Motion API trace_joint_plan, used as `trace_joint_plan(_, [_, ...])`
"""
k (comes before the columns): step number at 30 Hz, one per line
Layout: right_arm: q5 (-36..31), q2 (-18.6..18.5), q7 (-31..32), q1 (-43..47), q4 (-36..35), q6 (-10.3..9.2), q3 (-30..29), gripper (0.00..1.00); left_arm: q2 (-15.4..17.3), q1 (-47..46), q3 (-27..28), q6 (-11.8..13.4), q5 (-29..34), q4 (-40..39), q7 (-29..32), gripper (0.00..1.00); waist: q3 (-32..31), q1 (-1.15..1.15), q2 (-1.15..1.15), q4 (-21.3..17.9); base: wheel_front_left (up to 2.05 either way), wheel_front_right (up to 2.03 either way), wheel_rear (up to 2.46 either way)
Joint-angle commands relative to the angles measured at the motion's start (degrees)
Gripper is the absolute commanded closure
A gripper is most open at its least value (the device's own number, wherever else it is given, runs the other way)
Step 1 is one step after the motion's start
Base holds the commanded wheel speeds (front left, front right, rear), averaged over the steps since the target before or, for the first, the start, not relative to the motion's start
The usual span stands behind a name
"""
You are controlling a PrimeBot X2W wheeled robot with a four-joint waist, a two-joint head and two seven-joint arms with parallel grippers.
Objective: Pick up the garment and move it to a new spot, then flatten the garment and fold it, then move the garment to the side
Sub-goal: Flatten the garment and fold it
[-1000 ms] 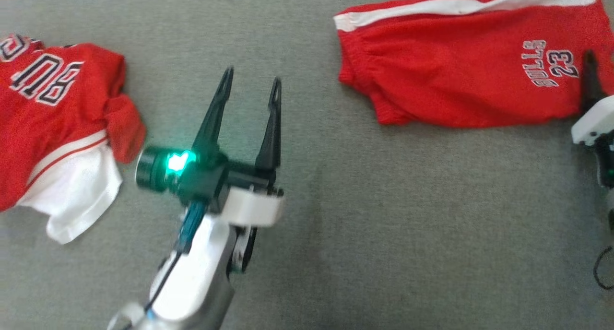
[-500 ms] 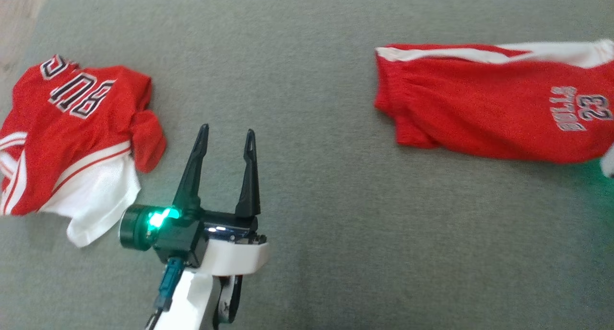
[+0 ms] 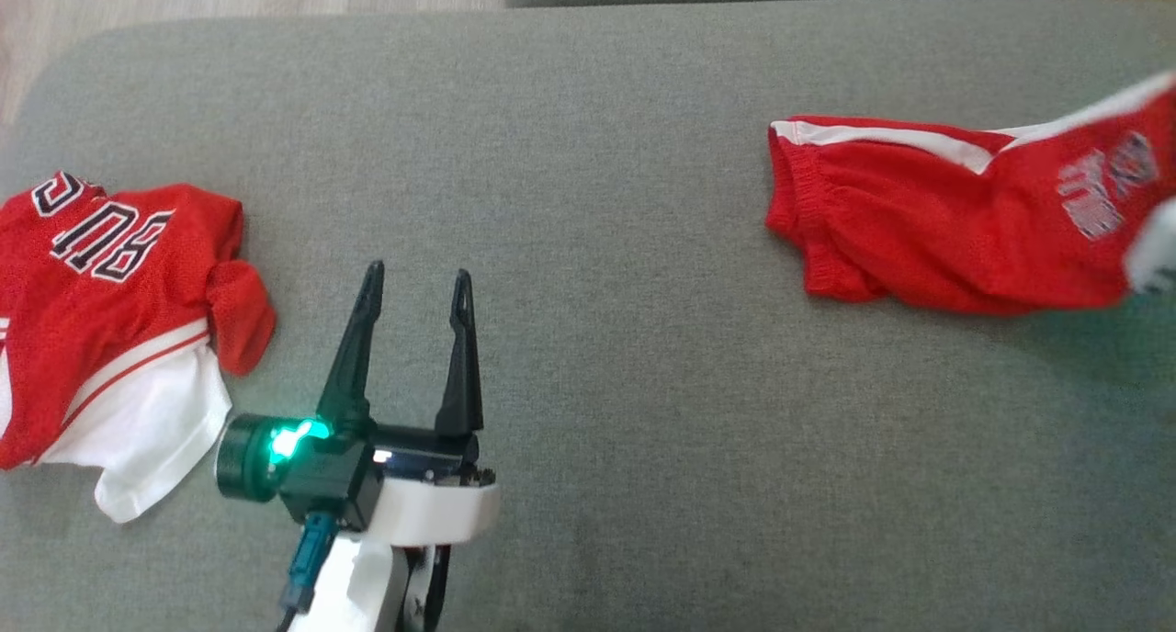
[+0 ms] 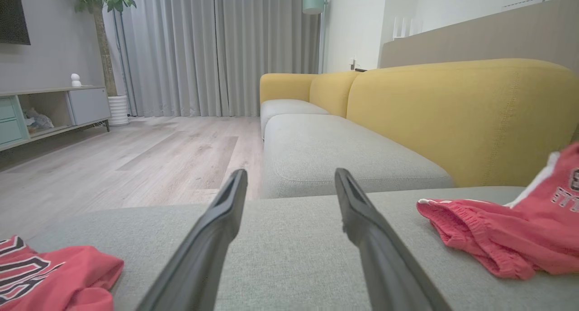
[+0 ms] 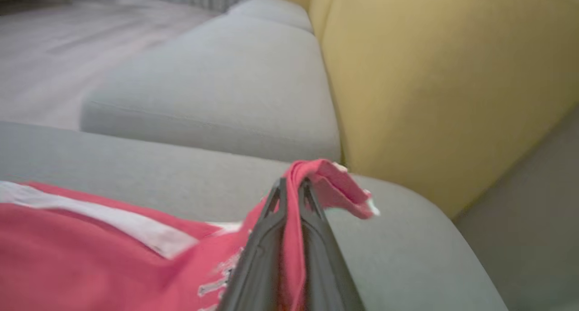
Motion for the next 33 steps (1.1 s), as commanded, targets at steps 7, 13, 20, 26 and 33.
trace_joint_plan(7, [-1.00, 7.19, 1.54, -0.73, -9.34, -0.06, 11.50, 1.00, 0.04, 1.00, 1.91, -0.89, 0.15, -1.24, -0.28, 0.00, -2.20, 0.00, 0.00, 0.57, 0.00, 0.00, 0.00])
trace_joint_plan(13, [2.68, 11.20, 3.89, 5.90, -12.09, -0.06, 20.92, 0.00, -0.03, 1.94, 1.64, -0.89, -0.48, -1.11, -0.28, 0.00, -3.07, 0.00, 0.00, 1.85, 0.00, 0.00, 0.00])
trace_joint_plan(20, [2.65, 12.17, -5.95, 15.56, -16.87, -0.06, 14.43, 0.00, -0.06, 5.08, 2.27, 0.35, -1.29, -1.86, -0.28, 0.00, -7.09, 0.00, 0.00, 1.38, 0.00, 0.00, 0.00])
trace_joint_plan(26, [-0.83, 16.12, -7.05, 30.30, -31.48, -0.06, 4.89, 0.00, -0.07, 11.68, 5.11, 2.45, -1.97, -4.17, -0.28, 0.00, -12.87, 0.00, 0.00, -0.96, 0.00, 0.00, 0.00])
trace_joint_plan(33, [-3.31, 19.40, -7.07, 42.21, -40.16, -0.06, 0.90, 0.00, -0.08, 17.02, 7.49, 2.41, -0.66, -5.75, -0.28, 0.00, -15.92, 0.00, 0.00, -2.41, 0.00, 0.00, 0.00])
